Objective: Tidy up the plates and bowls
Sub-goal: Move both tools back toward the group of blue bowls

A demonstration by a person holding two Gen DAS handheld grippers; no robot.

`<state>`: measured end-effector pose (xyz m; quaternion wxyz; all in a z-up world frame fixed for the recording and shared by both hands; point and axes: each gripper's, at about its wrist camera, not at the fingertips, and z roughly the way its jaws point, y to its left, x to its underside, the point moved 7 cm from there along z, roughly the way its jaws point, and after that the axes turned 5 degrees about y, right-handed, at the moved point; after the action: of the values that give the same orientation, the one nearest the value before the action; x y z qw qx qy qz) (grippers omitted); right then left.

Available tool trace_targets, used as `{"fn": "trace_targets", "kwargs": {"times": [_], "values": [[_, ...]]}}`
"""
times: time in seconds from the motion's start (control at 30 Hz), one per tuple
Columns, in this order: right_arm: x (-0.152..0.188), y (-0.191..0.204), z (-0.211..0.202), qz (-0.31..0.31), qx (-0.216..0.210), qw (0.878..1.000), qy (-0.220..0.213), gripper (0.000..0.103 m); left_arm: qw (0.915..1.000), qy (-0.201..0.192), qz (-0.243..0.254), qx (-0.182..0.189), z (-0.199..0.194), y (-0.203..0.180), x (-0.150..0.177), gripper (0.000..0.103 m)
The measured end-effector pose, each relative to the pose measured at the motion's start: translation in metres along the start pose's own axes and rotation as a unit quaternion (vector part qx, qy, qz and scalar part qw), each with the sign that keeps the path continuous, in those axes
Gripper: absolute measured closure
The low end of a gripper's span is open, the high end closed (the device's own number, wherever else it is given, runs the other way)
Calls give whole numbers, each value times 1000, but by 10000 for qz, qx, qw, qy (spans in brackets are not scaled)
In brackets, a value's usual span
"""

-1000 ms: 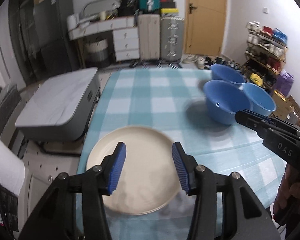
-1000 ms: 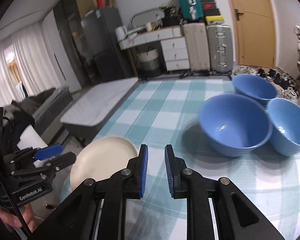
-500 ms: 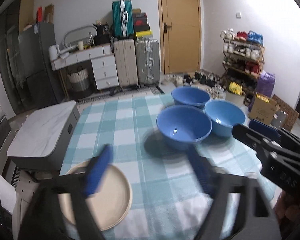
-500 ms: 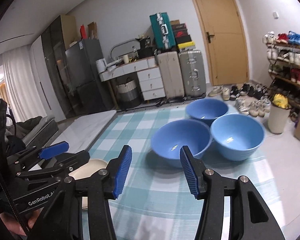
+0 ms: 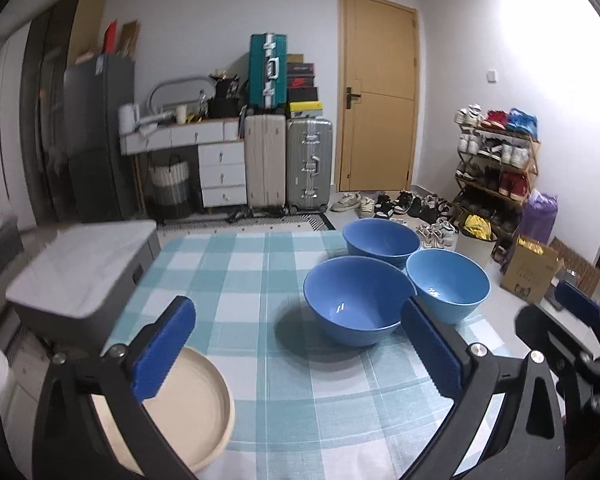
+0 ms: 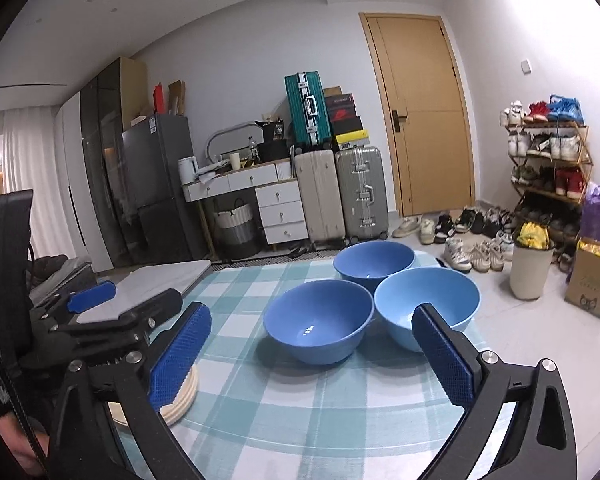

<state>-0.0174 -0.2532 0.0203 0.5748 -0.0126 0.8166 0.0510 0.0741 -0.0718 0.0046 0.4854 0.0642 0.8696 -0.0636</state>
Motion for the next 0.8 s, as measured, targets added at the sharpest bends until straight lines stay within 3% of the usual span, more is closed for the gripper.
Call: {"fn": "trace_targets", "kwargs": {"times": [0.17, 0.37, 0.8], "values": [[17, -4, 5, -204, 198, 9996, 31, 1, 9995, 132, -166, -255, 10, 13, 13, 0], [36, 0, 24, -182, 109, 9992, 344, 1, 9982, 227, -73, -549, 16, 19, 24, 0], [38, 4, 37, -317, 256, 9988, 278, 1, 9965, 469, -63, -685, 34, 25, 30, 0]]}}
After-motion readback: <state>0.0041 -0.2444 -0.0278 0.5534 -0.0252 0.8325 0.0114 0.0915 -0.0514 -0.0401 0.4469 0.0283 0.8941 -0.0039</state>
